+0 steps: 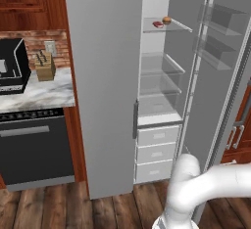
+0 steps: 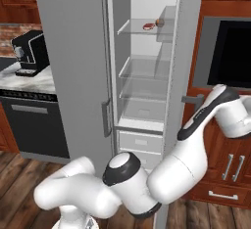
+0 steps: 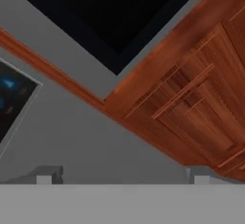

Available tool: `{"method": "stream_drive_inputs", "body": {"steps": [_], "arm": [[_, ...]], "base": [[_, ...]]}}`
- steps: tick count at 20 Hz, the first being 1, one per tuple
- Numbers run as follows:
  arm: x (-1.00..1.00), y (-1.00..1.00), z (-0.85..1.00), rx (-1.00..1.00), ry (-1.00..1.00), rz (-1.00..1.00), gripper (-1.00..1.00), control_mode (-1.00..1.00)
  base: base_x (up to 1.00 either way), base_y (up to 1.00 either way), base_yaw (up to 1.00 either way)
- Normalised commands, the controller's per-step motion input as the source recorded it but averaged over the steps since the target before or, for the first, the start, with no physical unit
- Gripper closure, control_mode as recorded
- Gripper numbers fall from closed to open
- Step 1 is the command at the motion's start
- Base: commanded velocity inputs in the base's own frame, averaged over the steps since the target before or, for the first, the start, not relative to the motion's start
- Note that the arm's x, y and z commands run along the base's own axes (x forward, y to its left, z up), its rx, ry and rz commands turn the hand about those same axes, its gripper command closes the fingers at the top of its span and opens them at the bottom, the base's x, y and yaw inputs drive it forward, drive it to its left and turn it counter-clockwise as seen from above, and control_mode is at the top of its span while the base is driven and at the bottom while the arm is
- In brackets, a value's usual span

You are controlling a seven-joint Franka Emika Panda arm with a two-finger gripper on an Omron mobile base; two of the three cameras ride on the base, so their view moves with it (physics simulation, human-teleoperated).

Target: Pick up the frozen steak from the freezer, place it on any shelf in the fridge, and close the fridge and freezer doors when done.

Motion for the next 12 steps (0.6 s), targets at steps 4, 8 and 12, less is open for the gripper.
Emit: {"method": "stream_drive_inputs", "body": {"steps": [4,8,12], "arm": [[0.67,0.37,0.00,0.08,0.05,0.06,-1.00,-1.00],[0.57,0.71,0.00,0.08,0.08,0.13,-1.00,-1.00],[0.14,0.98,0.00,0.07,0.09,0.19,-1.00,-1.00]], "base": [[0.00,0.00,0.00],[0.00,0.00,0.00],[0.00,0.00,0.00]]}}
